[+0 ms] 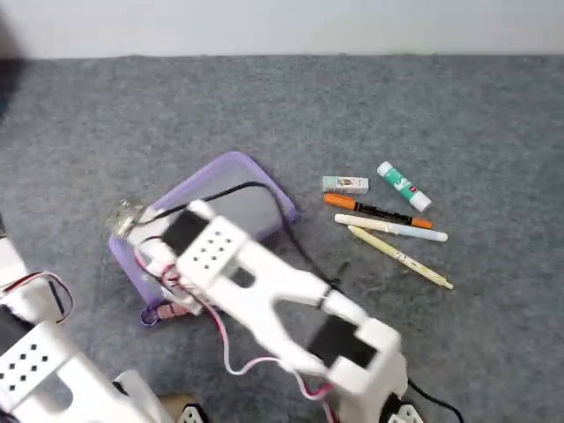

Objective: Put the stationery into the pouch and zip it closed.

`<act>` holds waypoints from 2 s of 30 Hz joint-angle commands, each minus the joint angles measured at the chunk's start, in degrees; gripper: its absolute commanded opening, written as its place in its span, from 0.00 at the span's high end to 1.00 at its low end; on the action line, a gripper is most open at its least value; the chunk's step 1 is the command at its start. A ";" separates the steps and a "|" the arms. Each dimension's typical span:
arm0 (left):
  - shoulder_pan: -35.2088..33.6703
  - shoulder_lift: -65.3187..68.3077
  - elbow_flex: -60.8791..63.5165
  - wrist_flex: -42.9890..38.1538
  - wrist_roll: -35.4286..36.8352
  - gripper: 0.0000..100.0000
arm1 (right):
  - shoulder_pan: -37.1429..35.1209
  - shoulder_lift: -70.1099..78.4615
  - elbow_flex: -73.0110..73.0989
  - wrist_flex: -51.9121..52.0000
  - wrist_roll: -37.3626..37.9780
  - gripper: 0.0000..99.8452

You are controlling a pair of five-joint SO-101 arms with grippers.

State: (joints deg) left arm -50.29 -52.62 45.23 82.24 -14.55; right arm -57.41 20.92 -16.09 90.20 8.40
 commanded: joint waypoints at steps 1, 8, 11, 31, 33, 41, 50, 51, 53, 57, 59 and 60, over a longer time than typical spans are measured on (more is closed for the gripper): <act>-1.76 -1.32 -3.74 -0.09 -0.53 0.98 | -1.54 5.49 -8.88 2.86 3.16 0.81; -1.76 -1.32 -5.49 -0.18 -0.53 0.98 | -2.24 14.90 -17.93 2.95 3.52 0.81; -1.76 -1.32 -5.32 -0.18 -0.53 0.98 | -3.21 16.75 -19.87 2.86 4.84 0.81; -1.93 -1.32 -5.14 -0.18 -0.53 0.98 | -6.02 24.92 -20.04 -5.49 8.26 0.81; -1.93 -1.32 -5.14 -0.18 -0.53 0.98 | -5.85 25.54 -20.04 -5.76 8.26 0.82; -1.76 -1.23 -5.14 -0.18 -0.53 0.98 | -4.18 25.27 -20.04 -5.49 8.18 0.99; -0.88 -1.32 -6.29 0.18 -0.53 0.98 | 3.38 12.53 -21.10 -0.40 7.74 0.99; -0.26 -1.32 -6.55 0.26 -0.53 0.98 | 4.44 10.33 -21.10 0.66 7.74 0.99; 1.32 -1.32 -7.34 0.35 -0.44 0.98 | 6.46 5.41 -21.10 2.42 7.74 0.99; 5.01 -1.32 -8.92 0.88 -0.26 0.98 | 9.36 -4.79 -21.10 3.38 7.74 0.99; 7.47 -1.32 -10.51 2.37 -0.26 0.98 | 10.07 -9.45 -21.10 2.95 7.74 0.99; 8.97 -1.32 -11.65 3.34 -0.26 0.98 | 10.33 -11.56 -21.10 2.77 7.74 0.99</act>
State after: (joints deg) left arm -44.66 -52.62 38.11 83.56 -14.55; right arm -48.70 18.64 -34.99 92.92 16.04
